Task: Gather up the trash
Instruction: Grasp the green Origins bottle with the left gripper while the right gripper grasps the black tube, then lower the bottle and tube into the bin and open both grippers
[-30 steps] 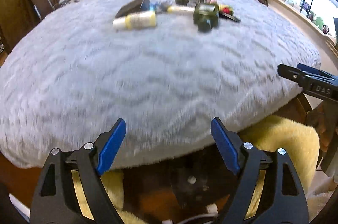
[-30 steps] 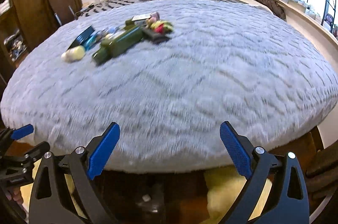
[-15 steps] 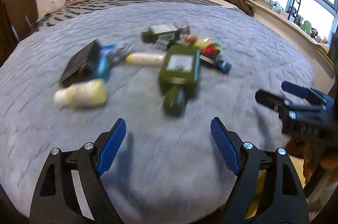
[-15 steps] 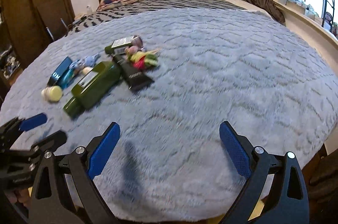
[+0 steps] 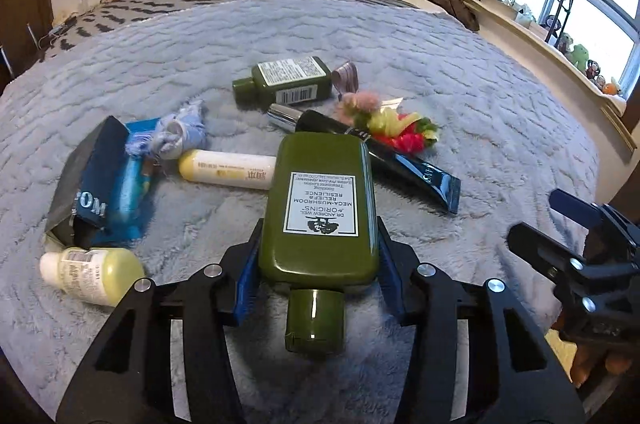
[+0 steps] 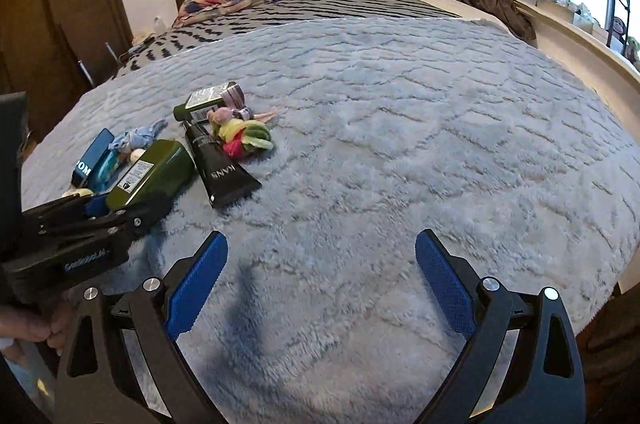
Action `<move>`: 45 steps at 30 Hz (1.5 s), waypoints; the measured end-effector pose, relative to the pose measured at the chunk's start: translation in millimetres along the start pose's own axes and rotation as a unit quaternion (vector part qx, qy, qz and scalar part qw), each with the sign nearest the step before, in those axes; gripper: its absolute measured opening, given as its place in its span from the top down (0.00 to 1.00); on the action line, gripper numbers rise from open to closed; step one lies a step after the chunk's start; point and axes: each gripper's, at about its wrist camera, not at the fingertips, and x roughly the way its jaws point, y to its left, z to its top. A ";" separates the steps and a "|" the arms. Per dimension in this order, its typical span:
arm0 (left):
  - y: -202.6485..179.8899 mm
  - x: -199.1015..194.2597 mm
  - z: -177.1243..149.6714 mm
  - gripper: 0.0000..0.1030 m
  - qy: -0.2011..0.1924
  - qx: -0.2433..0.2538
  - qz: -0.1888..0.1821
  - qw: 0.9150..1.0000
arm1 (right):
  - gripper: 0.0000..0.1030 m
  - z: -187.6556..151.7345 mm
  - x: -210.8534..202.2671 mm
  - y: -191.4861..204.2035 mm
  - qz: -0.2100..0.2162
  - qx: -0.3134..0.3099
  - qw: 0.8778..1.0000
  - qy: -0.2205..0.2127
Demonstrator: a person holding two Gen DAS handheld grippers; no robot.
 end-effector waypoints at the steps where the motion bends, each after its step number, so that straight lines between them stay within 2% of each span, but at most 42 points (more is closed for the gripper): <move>1: 0.8 -3.6 -1.8 0.54 -0.005 -0.001 -0.001 1.000 | 0.08 1.6 1.5 2.4 0.004 -0.001 1.000 -0.001; 3: 3.7 -15.6 -8.0 0.54 -0.016 0.000 0.002 1.000 | 0.09 5.6 6.9 9.7 0.017 -0.007 1.000 -0.001; 4: 4.7 -19.7 -10.6 0.54 -0.019 0.000 0.004 1.000 | 0.14 7.3 10.2 13.4 0.023 -0.009 1.000 0.001; 5: 6.8 -24.8 -14.6 0.54 -0.021 -0.001 0.006 1.000 | 0.22 9.1 14.3 17.4 0.030 -0.013 0.999 0.006; 7: 10.3 -32.2 -20.7 0.54 -0.023 -0.001 0.010 1.000 | 0.30 13.3 24.9 26.5 0.047 -0.018 0.999 0.017; 15: 37.3 -53.2 -38.3 0.54 -0.025 -0.013 0.036 0.999 | 0.40 31.5 54.4 59.0 0.072 -0.059 0.995 0.036; 16: 41.6 -54.9 -39.8 0.54 -0.026 -0.017 0.040 0.999 | 0.43 32.3 55.5 63.4 0.077 -0.066 0.994 0.038; 17: 45.5 -56.1 -41.3 0.54 -0.027 -0.020 0.042 0.999 | 0.50 32.9 56.4 68.3 0.088 -0.074 0.993 0.040; 18: 49.8 -57.4 -42.5 0.54 -0.028 -0.024 0.044 0.998 | 0.54 33.5 58.0 75.8 0.109 -0.083 0.989 0.047; 22: 55.8 -56.8 -44.1 0.54 -0.028 -0.029 0.038 0.998 | 0.55 39.0 67.6 96.5 0.096 -0.111 0.988 0.049; 29: 54.2 -56.3 -45.8 0.54 -0.029 -0.026 0.037 0.999 | 0.55 58.8 97.5 114.1 0.086 -0.100 0.989 0.072; 30: 54.4 -57.1 -46.4 0.54 -0.029 -0.028 0.036 0.999 | 0.58 59.4 99.4 114.1 0.082 -0.096 0.989 0.073; 32: 54.0 -59.3 -46.8 0.54 -0.031 -0.030 0.034 0.998 | 0.71 59.8 101.7 111.2 0.073 -0.088 0.991 0.074; 34: 52.6 -61.4 -47.4 0.54 -0.033 -0.031 0.034 0.998 | 0.72 59.8 101.8 104.8 0.083 -0.074 0.991 0.074; 40: 44.1 -78.6 -53.9 0.54 -0.043 -0.025 0.030 0.998 | 0.73 43.2 74.1 98.1 0.090 -0.070 0.992 0.061; 45: 37.5 -91.9 -69.7 0.54 -0.040 -0.025 0.023 0.999 | 0.73 11.6 29.8 95.6 0.101 -0.083 0.990 0.048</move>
